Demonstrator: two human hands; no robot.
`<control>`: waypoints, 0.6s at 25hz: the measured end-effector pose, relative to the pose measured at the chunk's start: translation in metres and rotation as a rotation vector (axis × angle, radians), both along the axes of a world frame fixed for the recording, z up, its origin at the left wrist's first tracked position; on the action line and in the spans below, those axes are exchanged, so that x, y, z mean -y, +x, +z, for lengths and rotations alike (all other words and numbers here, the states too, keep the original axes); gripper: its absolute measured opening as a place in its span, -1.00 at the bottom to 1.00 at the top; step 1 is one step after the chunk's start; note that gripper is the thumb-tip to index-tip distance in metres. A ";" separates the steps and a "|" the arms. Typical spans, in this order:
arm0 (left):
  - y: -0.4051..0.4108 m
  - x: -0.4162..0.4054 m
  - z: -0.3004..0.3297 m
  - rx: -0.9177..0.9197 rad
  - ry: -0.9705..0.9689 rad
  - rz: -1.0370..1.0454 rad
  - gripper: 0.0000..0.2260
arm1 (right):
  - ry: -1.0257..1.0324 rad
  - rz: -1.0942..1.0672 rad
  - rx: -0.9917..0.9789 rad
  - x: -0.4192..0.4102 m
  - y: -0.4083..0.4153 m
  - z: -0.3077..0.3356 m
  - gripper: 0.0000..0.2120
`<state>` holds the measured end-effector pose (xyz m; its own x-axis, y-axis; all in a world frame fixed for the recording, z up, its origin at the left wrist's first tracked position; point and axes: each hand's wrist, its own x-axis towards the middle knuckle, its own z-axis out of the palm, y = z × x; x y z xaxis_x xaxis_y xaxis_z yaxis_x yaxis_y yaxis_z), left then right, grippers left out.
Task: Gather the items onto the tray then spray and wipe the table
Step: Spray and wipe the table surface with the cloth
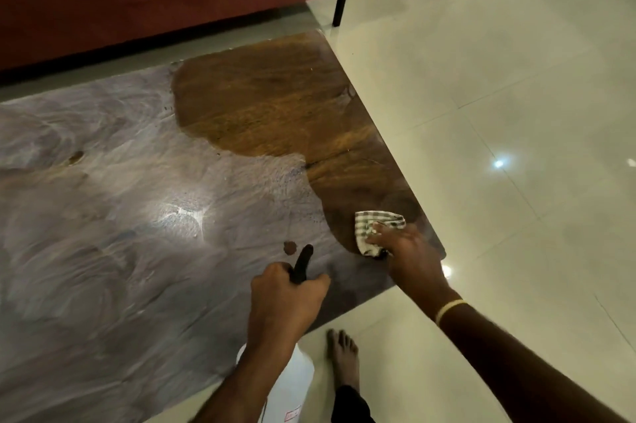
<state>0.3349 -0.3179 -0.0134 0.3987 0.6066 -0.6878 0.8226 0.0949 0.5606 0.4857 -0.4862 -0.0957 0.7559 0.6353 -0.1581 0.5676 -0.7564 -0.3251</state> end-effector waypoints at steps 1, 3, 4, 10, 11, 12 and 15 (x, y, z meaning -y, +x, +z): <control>0.002 0.004 0.001 -0.013 -0.039 0.018 -0.76 | -0.014 -0.068 -0.004 0.014 0.009 0.005 -0.64; 0.008 0.014 0.000 -0.010 -0.061 -0.003 -0.73 | -0.096 -0.254 0.029 0.015 0.057 -0.001 -0.57; 0.012 0.021 0.000 -0.011 -0.057 -0.041 -0.73 | -0.131 -0.298 0.050 0.006 0.076 -0.003 -0.55; 0.020 0.049 0.012 0.013 -0.002 -0.120 -0.78 | 0.008 0.106 0.047 0.068 -0.008 -0.003 -0.54; 0.020 0.051 0.013 0.028 -0.004 -0.103 -0.78 | 0.008 0.042 0.038 0.077 -0.004 0.000 -0.52; 0.020 0.052 0.012 0.041 0.006 -0.082 -0.78 | -0.033 -0.079 0.028 0.073 0.013 -0.004 -0.52; 0.022 0.056 0.004 0.050 0.053 -0.018 -0.78 | -0.009 -0.243 0.042 0.012 0.049 -0.014 -0.58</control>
